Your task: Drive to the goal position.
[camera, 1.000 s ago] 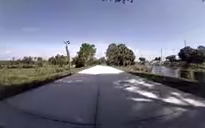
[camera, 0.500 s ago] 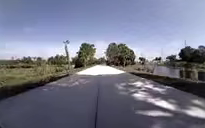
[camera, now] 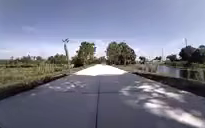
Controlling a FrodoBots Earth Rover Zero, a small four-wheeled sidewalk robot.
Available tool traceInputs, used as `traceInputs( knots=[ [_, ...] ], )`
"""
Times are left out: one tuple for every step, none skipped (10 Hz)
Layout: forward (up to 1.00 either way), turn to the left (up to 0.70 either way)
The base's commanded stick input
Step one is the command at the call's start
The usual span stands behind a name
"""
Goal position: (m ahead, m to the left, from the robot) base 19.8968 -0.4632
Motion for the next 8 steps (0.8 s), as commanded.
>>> traceInputs(
  knots=[
    [0.85,0.00],
    [0.85,0.00],
    [0.85,0.00],
    [0.85,0.00],
    [0.85,0.00],
    [0.85,0.00],
    [0.85,0.00],
    [0.85,0.00]
  ],
)
